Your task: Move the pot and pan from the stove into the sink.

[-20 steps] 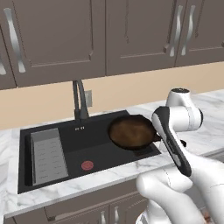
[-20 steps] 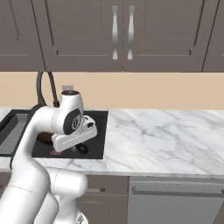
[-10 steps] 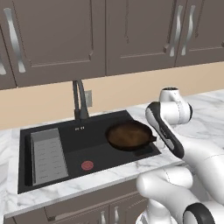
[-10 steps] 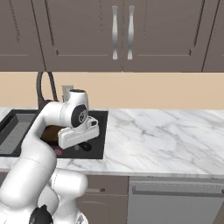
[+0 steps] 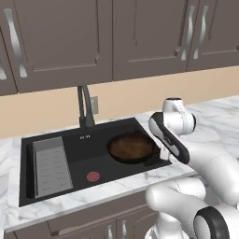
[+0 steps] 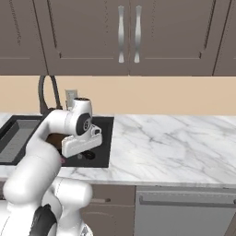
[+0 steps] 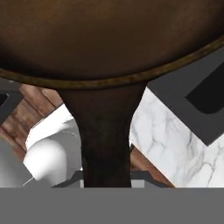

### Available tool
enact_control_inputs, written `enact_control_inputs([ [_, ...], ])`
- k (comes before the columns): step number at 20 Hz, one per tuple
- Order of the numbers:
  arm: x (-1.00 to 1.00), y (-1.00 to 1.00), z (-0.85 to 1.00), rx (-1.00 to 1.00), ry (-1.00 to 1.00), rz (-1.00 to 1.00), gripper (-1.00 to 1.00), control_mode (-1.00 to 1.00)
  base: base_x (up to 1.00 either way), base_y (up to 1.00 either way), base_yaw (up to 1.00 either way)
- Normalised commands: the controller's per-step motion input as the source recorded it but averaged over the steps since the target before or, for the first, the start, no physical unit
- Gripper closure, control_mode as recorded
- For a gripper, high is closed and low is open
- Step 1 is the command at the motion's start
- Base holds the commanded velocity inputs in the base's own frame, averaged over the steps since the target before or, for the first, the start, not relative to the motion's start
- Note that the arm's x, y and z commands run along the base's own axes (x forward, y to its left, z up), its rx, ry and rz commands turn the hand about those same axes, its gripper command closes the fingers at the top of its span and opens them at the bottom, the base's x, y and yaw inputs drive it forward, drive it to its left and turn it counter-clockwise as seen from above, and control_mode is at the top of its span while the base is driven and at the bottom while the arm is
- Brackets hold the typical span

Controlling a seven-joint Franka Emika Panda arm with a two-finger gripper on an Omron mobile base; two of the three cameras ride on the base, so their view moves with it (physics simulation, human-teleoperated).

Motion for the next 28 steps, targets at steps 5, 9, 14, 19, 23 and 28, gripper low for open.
enact_control_inputs([
  [5, 0.53, 0.36, -0.32, 0.0, 0.0, 0.0, 1.0, -1.0, 0.0, 0.0, 0.0],
  [9, 0.56, 0.3, -0.38, 0.0, 0.0, 0.0, 1.0, -1.0, 0.0, 0.0, 0.0],
  [14, 0.59, 0.25, -0.41, 0.0, 0.02, 0.0, 1.0, -1.0, 0.0, 0.0, 0.0],
  [19, 0.58, 0.19, -0.44, 0.0, 0.03, 0.0, 1.0, -1.0, 0.0, 0.0, 0.0],
  [23, 0.57, 0.1, -0.43, 0.0, 0.09, 0.02, 1.0, -1.0, 0.0, 0.0, 0.0],
  [28, 0.44, 0.04, -0.35, 0.0, 0.1, 0.05, 1.0, -1.0, 0.0, 0.0, 0.0],
])
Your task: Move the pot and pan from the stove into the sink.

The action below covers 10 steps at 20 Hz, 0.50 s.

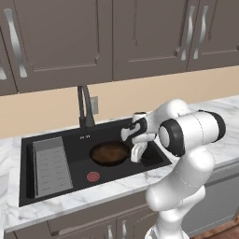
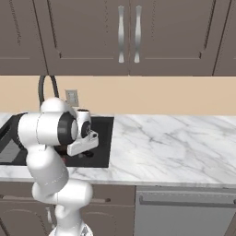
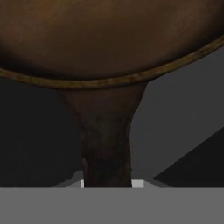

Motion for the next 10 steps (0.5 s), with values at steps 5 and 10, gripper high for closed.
enact_control_inputs([
  [5, 0.0, 0.0, -0.01, 0.0, 0.0, 0.01, 1.0, -1.0, 0.0, 0.0, 0.0],
  [10, -0.21, -0.14, -0.11, 0.01, -0.01, 0.26, 1.0, -1.0, 0.0, 0.0, 0.0],
])
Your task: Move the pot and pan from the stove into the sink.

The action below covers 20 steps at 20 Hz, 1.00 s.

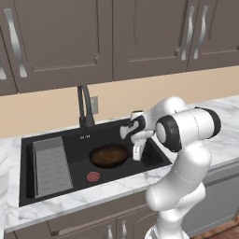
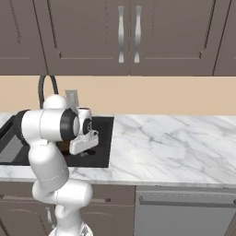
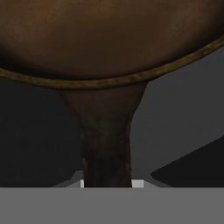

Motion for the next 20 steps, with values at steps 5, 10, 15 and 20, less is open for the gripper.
enact_control_inputs([
  [5, -0.09, -0.09, -0.09, 0.0, 0.0, 0.18, 1.0, -1.0, 0.0, 0.0, 0.0],
  [10, 0.17, 0.06, -0.15, -0.01, 0.01, 0.01, 1.0, -1.0, 0.0, 0.0, 0.0],
  [15, 0.59, 0.18, -0.37, -0.03, 0.01, 0.0, 1.0, -1.0, 0.0, 0.0, 0.0],
  [20, 0.6, 0.15, -0.22, -0.01, 0.0, 0.0, 1.0, -1.0, 0.0, 0.0, 0.0],
])
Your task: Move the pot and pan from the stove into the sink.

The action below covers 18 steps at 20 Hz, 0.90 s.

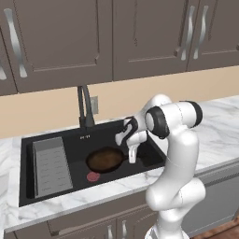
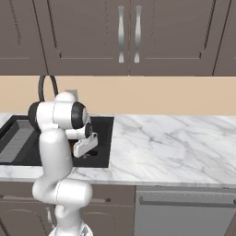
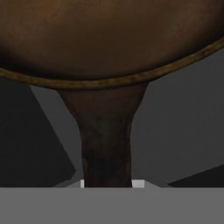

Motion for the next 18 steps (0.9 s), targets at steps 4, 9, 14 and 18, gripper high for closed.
enact_control_inputs([
  [4, 0.26, 0.03, 0.12, 0.0, 0.0, 0.0, -1.0, -1.0, 0.0, 0.0, 0.0],
  [9, 0.02, 0.0, 0.57, 0.03, 0.0, 0.0, -1.0, -1.0, 0.0, 0.0, 0.0],
  [14, -0.05, 0.0, 0.75, 0.03, 0.01, 0.0, -1.0, -1.0, 0.0, 0.0, 0.0],
  [18, -0.38, -0.12, 0.78, 0.05, 0.06, -0.01, -1.0, -1.0, 0.0, 0.0, 0.0],
])
